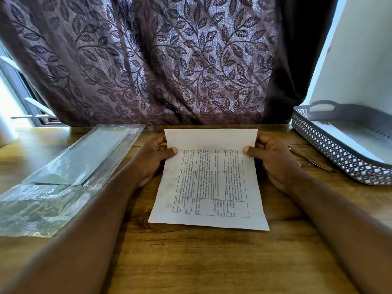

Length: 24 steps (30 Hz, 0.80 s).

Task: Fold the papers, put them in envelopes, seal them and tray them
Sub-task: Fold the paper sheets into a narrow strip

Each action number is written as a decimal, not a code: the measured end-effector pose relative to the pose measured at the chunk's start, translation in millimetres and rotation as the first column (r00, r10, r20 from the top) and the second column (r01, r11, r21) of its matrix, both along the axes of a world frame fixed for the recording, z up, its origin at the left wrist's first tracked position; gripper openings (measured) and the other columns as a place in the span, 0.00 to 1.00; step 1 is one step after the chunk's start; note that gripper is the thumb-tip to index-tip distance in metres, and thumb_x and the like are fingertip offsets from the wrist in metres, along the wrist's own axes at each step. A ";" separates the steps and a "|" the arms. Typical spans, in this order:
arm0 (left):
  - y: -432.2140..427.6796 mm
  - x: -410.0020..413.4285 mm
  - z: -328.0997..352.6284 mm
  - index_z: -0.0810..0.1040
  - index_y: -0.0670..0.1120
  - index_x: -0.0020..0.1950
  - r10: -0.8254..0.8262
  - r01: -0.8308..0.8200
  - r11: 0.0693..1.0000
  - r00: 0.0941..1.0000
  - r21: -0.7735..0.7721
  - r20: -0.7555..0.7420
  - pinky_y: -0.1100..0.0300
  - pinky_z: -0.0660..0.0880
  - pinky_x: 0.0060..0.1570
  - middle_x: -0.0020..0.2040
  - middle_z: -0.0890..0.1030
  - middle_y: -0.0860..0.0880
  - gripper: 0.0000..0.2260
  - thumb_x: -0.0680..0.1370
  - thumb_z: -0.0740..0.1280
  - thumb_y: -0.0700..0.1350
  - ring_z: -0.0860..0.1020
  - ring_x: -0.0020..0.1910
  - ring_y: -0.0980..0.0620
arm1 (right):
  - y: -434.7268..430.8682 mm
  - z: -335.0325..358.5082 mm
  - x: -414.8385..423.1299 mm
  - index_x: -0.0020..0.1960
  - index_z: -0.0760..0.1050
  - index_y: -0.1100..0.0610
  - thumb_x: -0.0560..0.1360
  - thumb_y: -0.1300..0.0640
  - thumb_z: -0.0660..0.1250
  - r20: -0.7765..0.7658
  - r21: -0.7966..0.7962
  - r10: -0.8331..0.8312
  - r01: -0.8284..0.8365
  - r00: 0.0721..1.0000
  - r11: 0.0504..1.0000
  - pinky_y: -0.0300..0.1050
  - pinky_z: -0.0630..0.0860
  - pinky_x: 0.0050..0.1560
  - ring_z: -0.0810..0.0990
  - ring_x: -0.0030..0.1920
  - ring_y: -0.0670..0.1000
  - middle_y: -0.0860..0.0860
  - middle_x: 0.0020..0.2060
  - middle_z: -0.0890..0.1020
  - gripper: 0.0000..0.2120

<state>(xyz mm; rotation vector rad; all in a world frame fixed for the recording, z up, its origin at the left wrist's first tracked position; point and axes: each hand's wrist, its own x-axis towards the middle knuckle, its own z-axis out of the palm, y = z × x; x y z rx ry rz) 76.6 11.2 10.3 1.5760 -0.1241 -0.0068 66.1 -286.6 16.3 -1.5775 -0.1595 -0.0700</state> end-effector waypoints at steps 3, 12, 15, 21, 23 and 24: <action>0.3 -0.7 1.2 0.76 0.48 0.66 -0.028 0.028 1.000 0.999 -0.009 -0.018 0.51 0.82 0.51 0.57 0.85 0.47 0.16 0.81 0.64 0.35 0.84 0.55 0.47 | -1.0 -0.5 0.9 0.62 0.79 0.60 0.79 0.67 0.66 -0.008 0.012 0.025 -0.025 1.000 1.000 0.58 0.81 0.57 0.86 0.54 0.55 0.55 0.54 0.87 0.13; 3.9 -5.2 5.8 0.81 0.39 0.47 -0.029 0.028 0.999 0.999 -0.038 -0.021 0.60 0.81 0.37 0.48 0.84 0.45 0.12 0.80 0.58 0.32 0.83 0.44 0.49 | -3.6 -2.1 4.9 0.48 0.83 0.62 0.78 0.70 0.65 0.001 -0.006 -0.019 0.019 1.000 1.000 0.50 0.83 0.47 0.86 0.50 0.58 0.57 0.47 0.87 0.09; 6.0 -5.6 5.6 0.82 0.36 0.48 -0.034 0.032 0.998 0.999 -0.062 -0.027 0.60 0.79 0.37 0.49 0.83 0.41 0.16 0.79 0.53 0.36 0.81 0.44 0.48 | -2.0 -0.9 4.5 0.44 0.84 0.63 0.78 0.69 0.59 -0.032 -0.001 -0.029 0.029 0.999 1.000 0.51 0.81 0.54 0.84 0.55 0.56 0.54 0.50 0.87 0.15; 2.0 -2.9 -0.5 0.82 0.42 0.52 -0.033 0.033 0.998 0.999 0.046 0.003 0.59 0.80 0.40 0.46 0.84 0.43 0.08 0.74 0.71 0.34 0.82 0.43 0.49 | -1.9 -1.0 2.8 0.47 0.85 0.63 0.78 0.66 0.66 -0.029 -0.037 -0.042 0.041 0.999 0.998 0.49 0.80 0.59 0.83 0.57 0.52 0.51 0.51 0.87 0.09; -0.1 -2.6 -0.8 0.82 0.43 0.56 -0.029 0.026 0.991 0.999 0.128 0.016 0.56 0.80 0.44 0.50 0.85 0.43 0.11 0.74 0.72 0.36 0.83 0.45 0.48 | -1.8 -3.3 2.0 0.48 0.86 0.59 0.75 0.65 0.71 0.039 -0.182 -0.055 0.061 0.998 0.981 0.47 0.79 0.59 0.82 0.57 0.48 0.48 0.53 0.86 0.06; -1.2 -2.8 -0.5 0.83 0.44 0.56 -0.025 0.019 0.983 0.999 0.184 0.031 0.55 0.80 0.46 0.51 0.85 0.44 0.11 0.75 0.73 0.37 0.83 0.46 0.49 | -1.6 -3.7 1.8 0.48 0.85 0.57 0.75 0.66 0.72 0.072 -0.232 -0.061 0.076 0.996 0.970 0.46 0.79 0.59 0.82 0.57 0.46 0.46 0.53 0.85 0.06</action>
